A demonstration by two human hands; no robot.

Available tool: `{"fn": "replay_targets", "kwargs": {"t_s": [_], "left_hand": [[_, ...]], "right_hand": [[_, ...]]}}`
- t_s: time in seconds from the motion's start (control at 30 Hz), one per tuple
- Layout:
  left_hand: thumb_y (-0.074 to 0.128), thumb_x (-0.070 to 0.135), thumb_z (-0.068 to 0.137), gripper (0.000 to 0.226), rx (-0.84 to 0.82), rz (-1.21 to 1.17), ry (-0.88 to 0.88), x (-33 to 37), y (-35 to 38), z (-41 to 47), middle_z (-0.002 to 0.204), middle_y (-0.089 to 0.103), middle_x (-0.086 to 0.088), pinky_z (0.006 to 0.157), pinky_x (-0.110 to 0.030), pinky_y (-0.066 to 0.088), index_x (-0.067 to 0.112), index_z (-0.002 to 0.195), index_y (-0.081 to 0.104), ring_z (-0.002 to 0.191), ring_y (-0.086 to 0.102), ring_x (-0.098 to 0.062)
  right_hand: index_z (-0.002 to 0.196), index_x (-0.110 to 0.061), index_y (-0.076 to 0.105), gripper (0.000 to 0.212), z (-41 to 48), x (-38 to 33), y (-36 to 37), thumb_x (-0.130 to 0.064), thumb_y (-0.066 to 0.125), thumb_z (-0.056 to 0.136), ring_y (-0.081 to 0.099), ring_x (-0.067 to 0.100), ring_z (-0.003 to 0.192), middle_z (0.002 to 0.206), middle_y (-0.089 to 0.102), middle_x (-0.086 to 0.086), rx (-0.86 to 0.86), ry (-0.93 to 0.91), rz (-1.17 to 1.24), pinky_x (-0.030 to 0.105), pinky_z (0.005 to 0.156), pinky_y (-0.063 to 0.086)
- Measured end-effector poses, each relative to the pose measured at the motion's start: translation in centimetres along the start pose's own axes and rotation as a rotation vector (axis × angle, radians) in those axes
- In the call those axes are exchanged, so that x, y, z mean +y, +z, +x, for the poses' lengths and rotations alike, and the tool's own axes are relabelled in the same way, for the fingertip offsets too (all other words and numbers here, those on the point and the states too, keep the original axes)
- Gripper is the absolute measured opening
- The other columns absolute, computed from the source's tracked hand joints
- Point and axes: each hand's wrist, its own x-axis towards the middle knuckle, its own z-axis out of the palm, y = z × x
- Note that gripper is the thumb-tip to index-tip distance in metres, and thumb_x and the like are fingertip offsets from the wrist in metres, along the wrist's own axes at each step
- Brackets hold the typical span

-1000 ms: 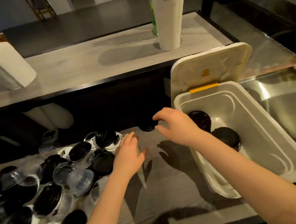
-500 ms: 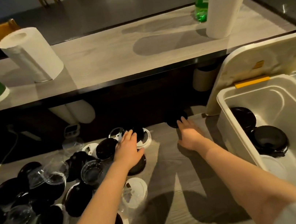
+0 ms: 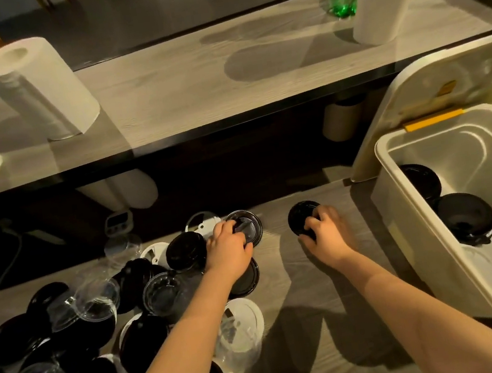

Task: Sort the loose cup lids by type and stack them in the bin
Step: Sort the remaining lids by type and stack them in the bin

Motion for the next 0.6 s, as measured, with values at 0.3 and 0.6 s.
{"fn": "replay_targets", "kwargs": {"t_s": [0.3,0.6], "left_hand": [[0.067,0.028,0.085,0.048,0.038,-0.071,-0.054,-0.5,-0.9,2.8,0.134,0.041,-0.008,0.098,-0.037,0.041,0.009,0.123,0.045,0.122,0.043,-0.026],[0.071,0.033,0.08,0.065,-0.094,-0.103,-0.127,-0.9,-1.3,5.0,0.14,0.034,-0.01,0.106,-0.04,0.034,0.017,0.135,0.039,0.132,0.028,-0.028]], "right_hand": [[0.115,-0.014,0.052,0.046,2.5,-0.4,-1.4,-0.035,0.072,0.079,0.03,0.03,0.132,0.144,0.034,0.008,-0.188,0.038,0.011,0.039,0.107,0.035],[0.132,-0.015,0.035,0.09,3.4,-0.8,-2.7,-0.046,0.083,0.062,0.042,0.03,0.121,0.134,0.036,0.009,-0.266,0.011,-0.127,0.042,0.092,0.048]]}}
